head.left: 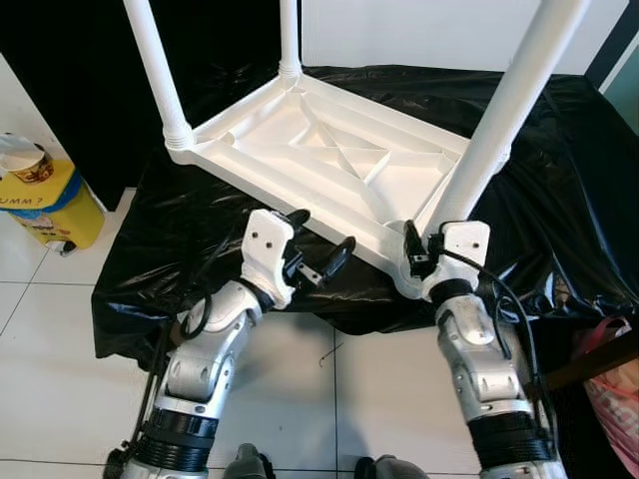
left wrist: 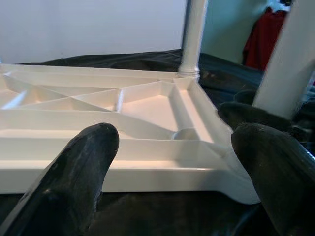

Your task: Building children table

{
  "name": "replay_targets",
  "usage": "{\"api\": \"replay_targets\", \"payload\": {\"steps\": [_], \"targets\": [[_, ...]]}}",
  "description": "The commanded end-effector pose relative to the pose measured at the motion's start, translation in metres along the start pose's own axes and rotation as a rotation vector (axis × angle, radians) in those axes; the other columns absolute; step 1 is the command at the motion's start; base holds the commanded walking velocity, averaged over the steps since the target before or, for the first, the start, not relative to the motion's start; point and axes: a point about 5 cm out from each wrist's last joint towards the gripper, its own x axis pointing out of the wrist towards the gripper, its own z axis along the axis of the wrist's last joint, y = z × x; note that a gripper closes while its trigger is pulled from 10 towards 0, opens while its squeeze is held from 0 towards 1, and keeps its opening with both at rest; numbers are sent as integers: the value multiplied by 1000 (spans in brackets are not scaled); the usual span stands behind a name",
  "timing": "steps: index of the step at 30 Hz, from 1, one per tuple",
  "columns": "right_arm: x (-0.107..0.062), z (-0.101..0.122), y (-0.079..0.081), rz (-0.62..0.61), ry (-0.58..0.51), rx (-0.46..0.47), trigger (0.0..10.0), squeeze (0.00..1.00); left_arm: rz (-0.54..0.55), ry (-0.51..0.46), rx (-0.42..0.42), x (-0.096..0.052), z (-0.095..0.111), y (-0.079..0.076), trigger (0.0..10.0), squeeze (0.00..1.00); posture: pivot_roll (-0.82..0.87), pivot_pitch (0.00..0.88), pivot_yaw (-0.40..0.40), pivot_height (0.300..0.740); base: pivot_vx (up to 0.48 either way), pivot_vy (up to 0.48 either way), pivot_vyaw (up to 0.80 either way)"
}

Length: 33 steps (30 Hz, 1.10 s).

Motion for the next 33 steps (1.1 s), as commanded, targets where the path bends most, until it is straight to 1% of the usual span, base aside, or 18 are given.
{"api": "replay_targets", "payload": {"steps": [1, 5, 6, 9, 10, 11, 17, 19, 21, 22, 23, 24, 25, 26, 27, 29, 31, 33], "targets": [[-8, -22, -9, -52, 116, -34, 10000, 0, 66, 42, -31, 2, -11, -3, 10000, 0, 23, 79, -35, 740, 0, 0, 0], [-8, -21, -9, -52, 113, -45, 10000, 0, 53, 50, -41, 4, -13, -6, 10000, 0, 18, 73, -37, 740, 0, 0, 0], [-8, -20, -11, -57, 108, -55, 10000, 0, 50, 44, -27, 6, -12, -7, 10000, 0, 12, 71, -36, 740, 0, 0, 0], [-7, -19, -12, -57, 104, -59, 10000, 0, 49, 45, -26, 7, -12, -7, 10000, 0, 5, 68, -34, 740, 0, 0, 0], [-6, -17, -13, -60, 97, -65, 10000, 247, 50, 43, -10, 9, -12, -7, 10000, 0, -2, 69, -32, 740, 0, 0, 0], [-5, -16, -13, -60, 93, -65, 10000, 1000, 50, 43, -1, 10, -12, -6, 10000, 0, -5, 69, -30, 740, 0, 0, 0], [-3, -9, -12, -40, 58, -63, 10000, 1000, 51, 45, 11, 13, -13, -3, 10000, 0, -9, 61, -20, 740, 0, 0, 0], [-2, -7, -12, -24, 43, -66, 10000, 1000, 52, 50, 35, 13, -12, 0, 10000, 0, -8, 57, -19, 740, 0, 0, 0], [-1, -7, -13, 16, 38, -63, 10000, 1000, 60, 50, 42, 12, -10, 9, 10000, 0, -6, 59, -16, 740, 0, 0, 0], [1, -7, -13, 34, 43, -49, 10000, 698, 65, 53, 50, 12, -10, 14, 10000, 0, 5, 54, -11, 740, 0, 0, 0], [3, -7, -13, 46, 46, -38, 10000, 698, 68, 55, 55, 12, -9, 17, 10000, 0, 5, 54, -11, 740, 0, 0, 0], [3, -7, -13, 46, 46, -38, 10000, 698, 68, 55, 55, 12, -9, 17, 10000, 0, 5, 54, -11, 740, 0, 0, 0], [9, -3, -13, 125, 30, -40, 10000, 0, 58, 54, 82, 10, -2, 31, 10000, 0, 9, 59, -3, 740, 0, 0, 0], [10, -2, -13, 146, 25, -43, 10000, 0, 55, 53, 88, 9, 0, 34, 10000, 0, 9, 59, -3, 740, 0, 0, 0], [10, -2, -13, 146, 25, -43, 10000, 0, 55, 53, 88, 9, 0, 34, 10000, 0, 9, 59, -3, 740, 0, 0, 0], [15, 1, -13, 233, 17, -76, 10000, 0, 31, 61, 120, 6, 7, 45, 10000, 0, 14, 73, -4, 740, 0, 0, 0], [17, 1, -13, 247, 20, -78, 10000, 0, 26, 64, 129, 6, 8, 47, 10000, 0, 15, 75, -6, 740, 0, 0, 0], [19, 2, -15, 317, 19, -109, 10000, 0, 25, 74, 159, 4, 11, 53, 10000, 0, 19, 76, -11, 740, 0, 0, 0]]}}
